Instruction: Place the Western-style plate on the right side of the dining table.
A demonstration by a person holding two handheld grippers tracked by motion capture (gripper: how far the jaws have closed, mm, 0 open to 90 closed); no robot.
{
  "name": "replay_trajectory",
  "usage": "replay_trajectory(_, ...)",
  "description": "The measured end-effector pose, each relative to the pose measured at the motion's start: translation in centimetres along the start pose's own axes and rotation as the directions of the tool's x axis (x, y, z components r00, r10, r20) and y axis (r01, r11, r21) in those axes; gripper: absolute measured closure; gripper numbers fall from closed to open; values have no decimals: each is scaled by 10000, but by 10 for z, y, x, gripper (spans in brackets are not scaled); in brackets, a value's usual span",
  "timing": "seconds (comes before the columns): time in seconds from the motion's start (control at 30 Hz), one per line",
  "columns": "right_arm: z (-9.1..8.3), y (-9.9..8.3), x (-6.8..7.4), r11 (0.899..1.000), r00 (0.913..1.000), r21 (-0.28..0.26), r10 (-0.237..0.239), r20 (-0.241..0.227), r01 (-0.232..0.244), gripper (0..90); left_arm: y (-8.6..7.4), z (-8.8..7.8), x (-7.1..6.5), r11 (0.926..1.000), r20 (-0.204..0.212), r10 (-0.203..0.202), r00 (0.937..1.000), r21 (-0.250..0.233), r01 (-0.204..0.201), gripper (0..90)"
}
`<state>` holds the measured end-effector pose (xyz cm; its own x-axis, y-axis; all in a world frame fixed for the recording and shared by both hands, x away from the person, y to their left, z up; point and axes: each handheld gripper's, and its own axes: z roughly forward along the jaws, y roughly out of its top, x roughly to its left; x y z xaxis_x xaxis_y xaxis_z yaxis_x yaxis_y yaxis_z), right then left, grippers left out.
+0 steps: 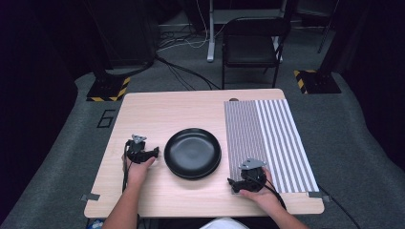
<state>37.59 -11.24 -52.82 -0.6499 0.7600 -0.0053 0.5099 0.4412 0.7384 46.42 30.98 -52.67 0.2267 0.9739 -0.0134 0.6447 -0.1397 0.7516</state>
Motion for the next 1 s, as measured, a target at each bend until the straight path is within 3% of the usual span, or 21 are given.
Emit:
replay_trajectory(0.17,-4,0,6,10000,10000,-72,-42,2,42,274,1,-2,-2,9999,69,52,10000,121,-52,385)
replay_trajectory(0.23,-5,-1,10,9995,9995,-197,-243,216,247,298,2,-4,-3,9997,97,107,9999,240,-110,420)
replay_trajectory(0.4,-10,3,8,9989,9999,-478,3,167,5,355,3,-9,-4,9992,28,14,10000,393,-16,472)
replay_trajectory(0.57,-13,5,4,9993,9995,-270,254,192,-249,374,3,-16,-2,9987,-43,-94,9999,498,96,500)
replay_trajectory(0.73,-12,7,1,9991,9991,41,419,-82,-419,390,4,-24,0,9972,297,-739,9968,105,737,495)
replay_trajectory(0.87,-11,8,2,9990,9989,171,419,-232,-415,396,5,-29,-1,9968,550,-797,9953,-2,799,510)
replay_trajectory(1.0,-15,14,0,9992,9989,96,388,-246,-386,408,7,-34,-5,9987,595,-496,9970,-36,499,528)
